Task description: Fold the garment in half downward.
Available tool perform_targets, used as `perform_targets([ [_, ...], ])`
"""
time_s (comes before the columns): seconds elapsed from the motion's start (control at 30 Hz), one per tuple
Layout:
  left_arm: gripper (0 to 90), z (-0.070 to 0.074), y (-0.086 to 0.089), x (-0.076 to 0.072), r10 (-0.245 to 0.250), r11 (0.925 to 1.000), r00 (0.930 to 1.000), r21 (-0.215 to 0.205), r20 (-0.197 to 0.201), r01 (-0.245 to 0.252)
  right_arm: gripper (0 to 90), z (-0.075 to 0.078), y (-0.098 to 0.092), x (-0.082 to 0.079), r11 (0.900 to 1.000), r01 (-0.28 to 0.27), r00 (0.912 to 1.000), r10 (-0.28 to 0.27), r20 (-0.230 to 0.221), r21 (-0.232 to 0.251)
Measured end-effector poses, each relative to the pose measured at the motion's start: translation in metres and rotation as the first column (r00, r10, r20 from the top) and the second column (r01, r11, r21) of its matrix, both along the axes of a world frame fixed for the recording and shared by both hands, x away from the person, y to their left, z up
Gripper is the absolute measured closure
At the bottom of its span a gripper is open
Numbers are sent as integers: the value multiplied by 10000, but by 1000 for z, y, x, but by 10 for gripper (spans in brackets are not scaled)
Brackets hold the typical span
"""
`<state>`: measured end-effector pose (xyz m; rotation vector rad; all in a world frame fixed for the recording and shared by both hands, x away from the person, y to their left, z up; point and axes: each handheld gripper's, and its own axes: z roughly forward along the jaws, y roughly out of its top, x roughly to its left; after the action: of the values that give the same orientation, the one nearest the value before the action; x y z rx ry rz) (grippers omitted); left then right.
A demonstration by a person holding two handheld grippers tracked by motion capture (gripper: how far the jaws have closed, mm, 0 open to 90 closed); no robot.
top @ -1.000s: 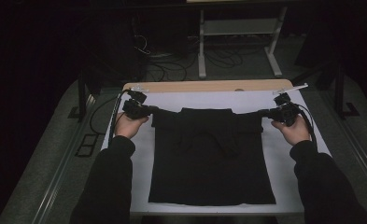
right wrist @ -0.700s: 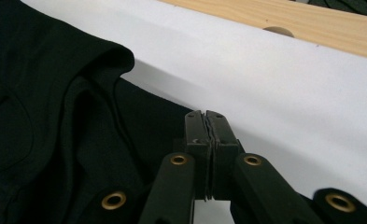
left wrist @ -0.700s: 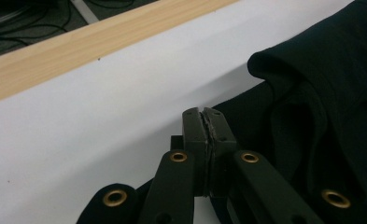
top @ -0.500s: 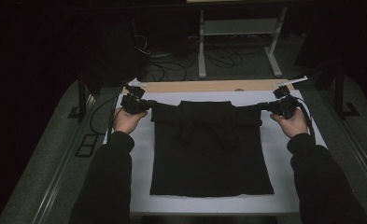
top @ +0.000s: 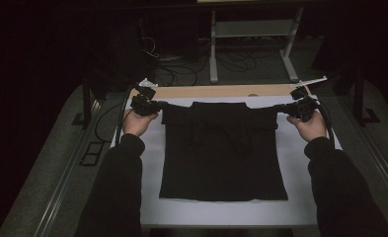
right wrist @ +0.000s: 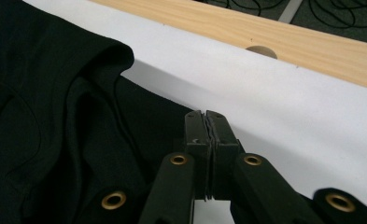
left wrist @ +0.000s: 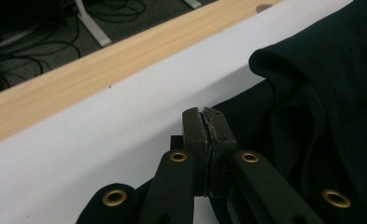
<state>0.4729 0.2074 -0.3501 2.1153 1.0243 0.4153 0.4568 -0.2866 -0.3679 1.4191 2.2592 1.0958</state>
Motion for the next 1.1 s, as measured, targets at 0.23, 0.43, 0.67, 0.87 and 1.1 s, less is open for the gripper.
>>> perform_targets([
  [0.23, 877, -14, -4, 7, 108, 9999, 9997, 39, -239, -107, 875, -11, 3, 7, 10000, -44, 9998, 43, -216, -40],
  [0.43, 877, -26, -3, 10, 292, 9996, 9980, 31, -553, -291, 870, -18, 5, 11, 9998, -98, 9995, 94, -286, -157],
  [0.67, 874, -30, -3, 11, 461, 9989, 9965, -24, -691, -464, 870, -28, 7, 18, 9998, 31, 9996, -37, -289, -194],
  [0.87, 874, -37, -6, 7, 543, 9985, 9962, 79, -681, -539, 851, -33, 11, 20, 9997, 158, 9986, -166, -497, -161],
  [1.1, 764, -36, 1, 2, 994, 9945, 9912, -232, -874, -1018, 711, -29, 13, 12, 9980, 547, 9984, -550, -104, -308],
])
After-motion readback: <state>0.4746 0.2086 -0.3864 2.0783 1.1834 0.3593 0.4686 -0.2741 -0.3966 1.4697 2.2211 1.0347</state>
